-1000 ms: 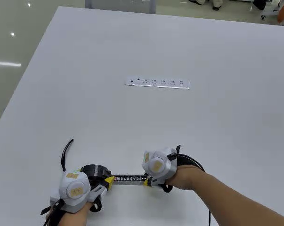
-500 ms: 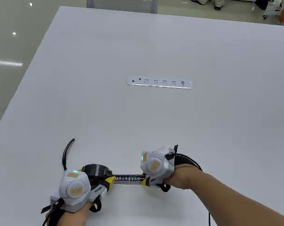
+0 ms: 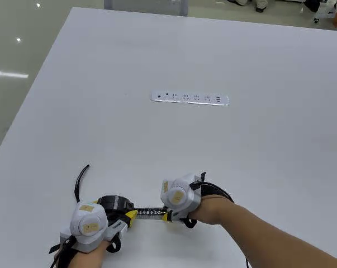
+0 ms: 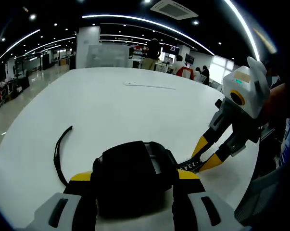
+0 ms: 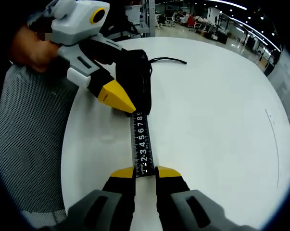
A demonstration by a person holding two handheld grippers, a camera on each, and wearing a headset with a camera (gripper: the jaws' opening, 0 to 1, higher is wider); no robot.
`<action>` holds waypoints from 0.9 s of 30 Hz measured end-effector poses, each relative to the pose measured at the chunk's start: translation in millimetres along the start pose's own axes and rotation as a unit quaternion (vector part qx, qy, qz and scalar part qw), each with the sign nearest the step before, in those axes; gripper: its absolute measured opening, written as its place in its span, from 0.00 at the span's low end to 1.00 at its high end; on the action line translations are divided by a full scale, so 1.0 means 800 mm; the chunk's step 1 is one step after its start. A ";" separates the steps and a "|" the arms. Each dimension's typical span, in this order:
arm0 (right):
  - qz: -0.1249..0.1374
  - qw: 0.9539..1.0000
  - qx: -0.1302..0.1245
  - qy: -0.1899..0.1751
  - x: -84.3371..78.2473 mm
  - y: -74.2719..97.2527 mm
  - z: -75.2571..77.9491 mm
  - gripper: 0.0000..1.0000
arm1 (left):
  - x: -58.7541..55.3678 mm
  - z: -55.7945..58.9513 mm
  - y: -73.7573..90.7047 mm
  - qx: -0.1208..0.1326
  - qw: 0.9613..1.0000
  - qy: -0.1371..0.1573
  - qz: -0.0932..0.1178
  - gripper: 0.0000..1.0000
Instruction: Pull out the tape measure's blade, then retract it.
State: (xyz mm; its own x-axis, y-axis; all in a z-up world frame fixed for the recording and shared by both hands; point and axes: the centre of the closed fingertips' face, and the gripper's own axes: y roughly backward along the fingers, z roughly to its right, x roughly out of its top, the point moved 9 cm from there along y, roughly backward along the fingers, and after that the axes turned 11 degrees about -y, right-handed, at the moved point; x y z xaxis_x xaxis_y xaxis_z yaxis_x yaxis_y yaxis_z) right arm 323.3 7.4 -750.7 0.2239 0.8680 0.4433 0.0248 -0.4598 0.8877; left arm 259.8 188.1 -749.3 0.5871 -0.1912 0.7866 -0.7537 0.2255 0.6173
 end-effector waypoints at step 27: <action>0.026 1.000 0.015 -0.006 0.028 -0.015 -0.008 0.14 | 0.000 -0.001 0.001 -0.008 1.000 0.008 -0.002 0.60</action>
State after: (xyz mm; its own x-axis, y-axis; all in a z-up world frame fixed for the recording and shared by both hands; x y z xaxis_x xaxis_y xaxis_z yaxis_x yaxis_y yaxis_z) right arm 321.8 33.7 -750.5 0.2373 0.8409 0.4864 0.0424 -0.5092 0.8596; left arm 259.3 189.1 -748.7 0.5947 -0.1764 0.7844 -0.7468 0.2401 0.6202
